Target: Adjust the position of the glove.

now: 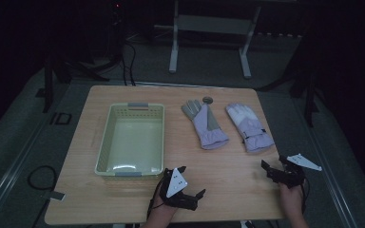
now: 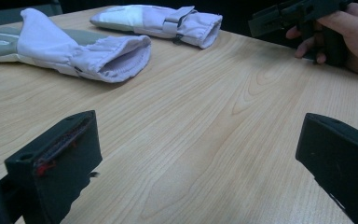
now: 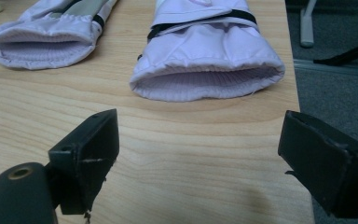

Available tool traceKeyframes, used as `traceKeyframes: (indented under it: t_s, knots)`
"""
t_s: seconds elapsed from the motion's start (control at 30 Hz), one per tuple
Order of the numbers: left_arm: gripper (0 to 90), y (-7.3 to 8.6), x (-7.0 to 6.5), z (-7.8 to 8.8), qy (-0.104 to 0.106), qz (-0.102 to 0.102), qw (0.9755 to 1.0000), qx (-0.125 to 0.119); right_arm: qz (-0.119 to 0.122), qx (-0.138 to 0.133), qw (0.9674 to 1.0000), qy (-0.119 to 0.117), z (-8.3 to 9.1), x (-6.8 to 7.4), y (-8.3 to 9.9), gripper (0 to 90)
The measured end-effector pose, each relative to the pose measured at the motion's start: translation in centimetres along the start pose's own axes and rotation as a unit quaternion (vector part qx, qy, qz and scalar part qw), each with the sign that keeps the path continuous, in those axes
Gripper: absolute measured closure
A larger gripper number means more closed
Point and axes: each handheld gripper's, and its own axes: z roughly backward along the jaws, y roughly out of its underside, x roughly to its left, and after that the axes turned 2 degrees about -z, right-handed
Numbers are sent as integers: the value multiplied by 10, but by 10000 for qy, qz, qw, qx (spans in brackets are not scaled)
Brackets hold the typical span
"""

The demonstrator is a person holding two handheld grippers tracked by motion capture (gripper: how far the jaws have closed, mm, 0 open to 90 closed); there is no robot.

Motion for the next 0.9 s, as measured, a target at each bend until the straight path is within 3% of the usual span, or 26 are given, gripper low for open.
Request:
traceKeyframes:
  t_s: [0.23, 0.53, 0.67, 0.8, 0.9]
  knots:
    - [2, 0, -2, 0, -22, -103, 9999, 15, 151, 81, 9998, 62, -1, 4, 0, 116]
    - [2, 0, -2, 0, -37, -60, 10000, 20, 226, 403, 9989, -43, -3, 8, -2, 129]
    - [2, 0, -2, 0, -39, -52, 10000, 18, 242, 487, 9985, 48, -4, 11, -6, 128]
    - [2, 0, -2, 0, -36, -102, 9999, 16, 274, 590, 9979, -52, -4, 12, -14, 117]
    - [2, 0, -2, 0, -27, -68, 10000, 10, 116, 621, 9977, -232, -3, 13, -21, 141]
